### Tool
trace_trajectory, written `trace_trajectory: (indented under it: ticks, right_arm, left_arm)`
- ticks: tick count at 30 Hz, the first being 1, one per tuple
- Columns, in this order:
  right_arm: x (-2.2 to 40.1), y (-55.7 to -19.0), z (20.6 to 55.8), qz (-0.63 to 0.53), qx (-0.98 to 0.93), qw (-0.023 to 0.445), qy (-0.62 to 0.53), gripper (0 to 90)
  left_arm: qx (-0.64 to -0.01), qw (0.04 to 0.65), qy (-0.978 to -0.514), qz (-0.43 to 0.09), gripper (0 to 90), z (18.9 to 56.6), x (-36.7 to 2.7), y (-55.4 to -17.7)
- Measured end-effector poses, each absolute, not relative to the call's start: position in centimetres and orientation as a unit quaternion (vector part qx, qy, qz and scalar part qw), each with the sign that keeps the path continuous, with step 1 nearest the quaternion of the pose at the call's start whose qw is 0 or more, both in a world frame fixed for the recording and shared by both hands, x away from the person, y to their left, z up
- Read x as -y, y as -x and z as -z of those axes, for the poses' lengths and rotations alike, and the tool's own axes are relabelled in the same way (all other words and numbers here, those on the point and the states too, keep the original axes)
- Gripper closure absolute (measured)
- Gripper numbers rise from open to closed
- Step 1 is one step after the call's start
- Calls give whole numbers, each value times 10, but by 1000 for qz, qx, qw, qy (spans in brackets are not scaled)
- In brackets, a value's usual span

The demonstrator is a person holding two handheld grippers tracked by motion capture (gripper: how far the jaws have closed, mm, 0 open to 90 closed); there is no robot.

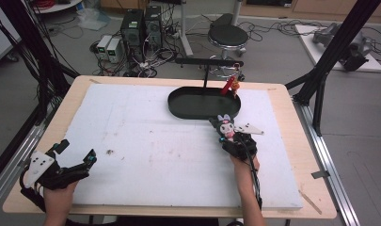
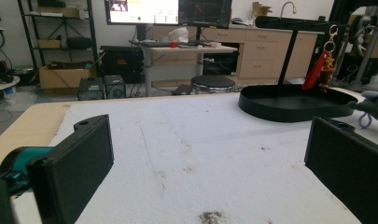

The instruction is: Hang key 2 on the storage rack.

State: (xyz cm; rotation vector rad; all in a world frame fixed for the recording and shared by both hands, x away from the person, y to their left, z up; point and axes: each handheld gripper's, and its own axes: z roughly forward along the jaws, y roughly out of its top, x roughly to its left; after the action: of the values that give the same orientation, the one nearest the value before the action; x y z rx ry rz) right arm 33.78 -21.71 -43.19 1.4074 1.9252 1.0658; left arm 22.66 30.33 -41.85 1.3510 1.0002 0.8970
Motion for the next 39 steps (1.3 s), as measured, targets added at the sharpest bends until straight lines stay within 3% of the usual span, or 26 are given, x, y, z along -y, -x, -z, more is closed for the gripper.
trace_trajectory:
  ticks: [26,39]
  right_arm:
    - [223,-313,385,-520,-632,367,-442,522]
    - [215,-318,358,-562,-606,379,-416,522]
  left_arm:
    - [-421,579,-583,-383,17,420,-300,-227]
    - [-422,580,-582,-382,17,420,-301,-227]
